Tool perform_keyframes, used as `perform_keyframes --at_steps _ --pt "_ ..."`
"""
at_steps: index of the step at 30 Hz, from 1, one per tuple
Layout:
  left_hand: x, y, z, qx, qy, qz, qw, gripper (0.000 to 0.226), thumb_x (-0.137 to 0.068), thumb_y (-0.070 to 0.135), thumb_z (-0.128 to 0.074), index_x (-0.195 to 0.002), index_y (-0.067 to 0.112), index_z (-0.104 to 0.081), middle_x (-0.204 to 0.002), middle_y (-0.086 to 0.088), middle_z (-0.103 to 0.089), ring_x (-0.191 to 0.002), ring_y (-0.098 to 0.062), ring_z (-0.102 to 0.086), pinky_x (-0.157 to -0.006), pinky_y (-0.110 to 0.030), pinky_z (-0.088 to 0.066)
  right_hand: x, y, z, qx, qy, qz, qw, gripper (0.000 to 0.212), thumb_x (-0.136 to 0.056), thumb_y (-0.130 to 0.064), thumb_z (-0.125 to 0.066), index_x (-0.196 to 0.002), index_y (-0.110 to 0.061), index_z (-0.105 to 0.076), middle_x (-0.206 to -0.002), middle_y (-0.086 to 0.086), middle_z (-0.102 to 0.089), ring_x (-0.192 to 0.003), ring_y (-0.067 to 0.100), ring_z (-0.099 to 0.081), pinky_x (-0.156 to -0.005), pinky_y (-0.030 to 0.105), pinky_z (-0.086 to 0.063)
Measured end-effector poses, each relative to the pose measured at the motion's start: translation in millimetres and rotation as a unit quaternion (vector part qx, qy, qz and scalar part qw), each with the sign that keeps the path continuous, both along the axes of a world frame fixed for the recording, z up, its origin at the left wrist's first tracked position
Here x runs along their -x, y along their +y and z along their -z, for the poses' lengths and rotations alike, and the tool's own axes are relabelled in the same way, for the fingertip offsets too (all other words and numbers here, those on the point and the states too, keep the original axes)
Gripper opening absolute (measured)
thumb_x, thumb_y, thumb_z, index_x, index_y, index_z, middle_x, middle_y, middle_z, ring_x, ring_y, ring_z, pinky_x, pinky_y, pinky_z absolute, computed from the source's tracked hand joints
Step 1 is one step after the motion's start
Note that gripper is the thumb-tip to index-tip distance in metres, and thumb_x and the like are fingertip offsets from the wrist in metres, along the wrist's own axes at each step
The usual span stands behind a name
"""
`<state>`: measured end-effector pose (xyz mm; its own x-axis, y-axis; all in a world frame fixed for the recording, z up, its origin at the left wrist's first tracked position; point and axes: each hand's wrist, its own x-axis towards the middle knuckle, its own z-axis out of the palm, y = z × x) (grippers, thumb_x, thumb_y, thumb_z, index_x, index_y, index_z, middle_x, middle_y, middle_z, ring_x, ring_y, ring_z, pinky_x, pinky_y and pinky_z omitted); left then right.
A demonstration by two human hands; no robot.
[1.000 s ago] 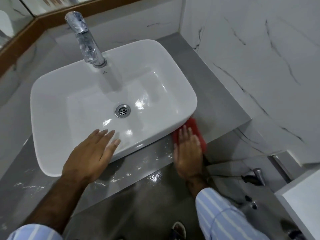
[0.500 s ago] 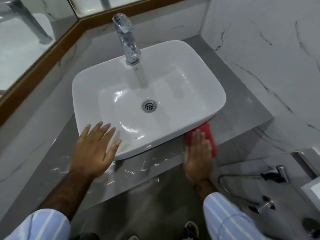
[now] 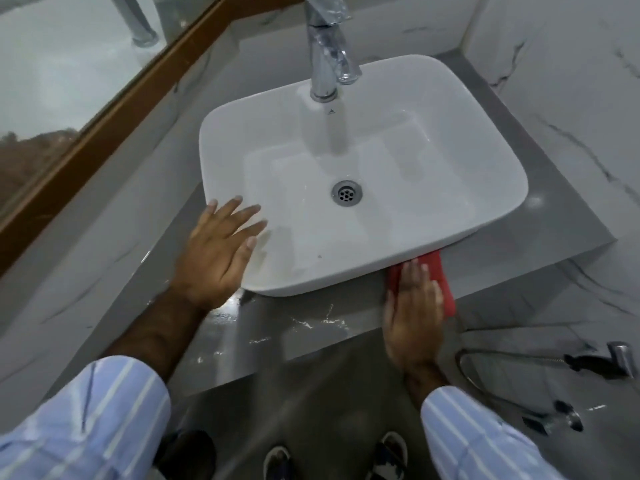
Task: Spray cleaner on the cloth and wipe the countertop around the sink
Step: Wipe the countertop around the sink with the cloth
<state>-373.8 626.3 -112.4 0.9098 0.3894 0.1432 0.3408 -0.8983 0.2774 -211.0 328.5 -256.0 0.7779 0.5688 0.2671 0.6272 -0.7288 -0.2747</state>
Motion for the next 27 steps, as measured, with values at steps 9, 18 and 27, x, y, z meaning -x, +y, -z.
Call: perform_keyframes --at_steps 9,18,27 --pt "2.2 2.9 -0.7 -0.003 0.035 -0.010 0.999 0.062 -0.108 0.042 -0.021 -0.146 0.012 -0.059 -0.165 -0.009 -0.044 -0.159 -0.028 -0.027 -0.134 -0.049 -0.010 121.0 70.4 -7.2 0.082 -0.019 -0.295 0.952 0.065 -0.103 -0.048 -0.047 -0.156 -0.011 -0.045 -0.164 0.011 -0.040 -0.150 0.029 -0.044 -0.123 0.046 -0.030" --pt "35.0 -19.7 -7.3 0.089 0.024 -0.069 0.993 0.096 -0.096 0.075 -0.001 -0.165 0.011 -0.018 -0.176 -0.004 -0.013 -0.164 -0.020 -0.003 -0.134 -0.042 -0.004 127.7 73.3 -17.6 0.125 0.067 -0.170 0.975 0.067 -0.102 -0.039 -0.042 -0.159 -0.005 -0.037 -0.167 0.013 -0.030 -0.155 0.032 -0.034 -0.129 0.045 -0.016" --pt "210.1 -59.3 -28.4 0.007 -0.162 -0.262 0.951 0.075 -0.109 0.052 -0.025 -0.154 -0.006 -0.034 -0.166 -0.027 -0.031 -0.159 -0.038 -0.021 -0.124 -0.064 -0.032 171.7 142.9 -25.5 0.198 0.005 -0.369 0.908 0.073 -0.109 -0.051 -0.027 -0.164 -0.004 -0.020 -0.173 0.016 -0.021 -0.160 0.030 -0.021 -0.132 0.044 -0.015"
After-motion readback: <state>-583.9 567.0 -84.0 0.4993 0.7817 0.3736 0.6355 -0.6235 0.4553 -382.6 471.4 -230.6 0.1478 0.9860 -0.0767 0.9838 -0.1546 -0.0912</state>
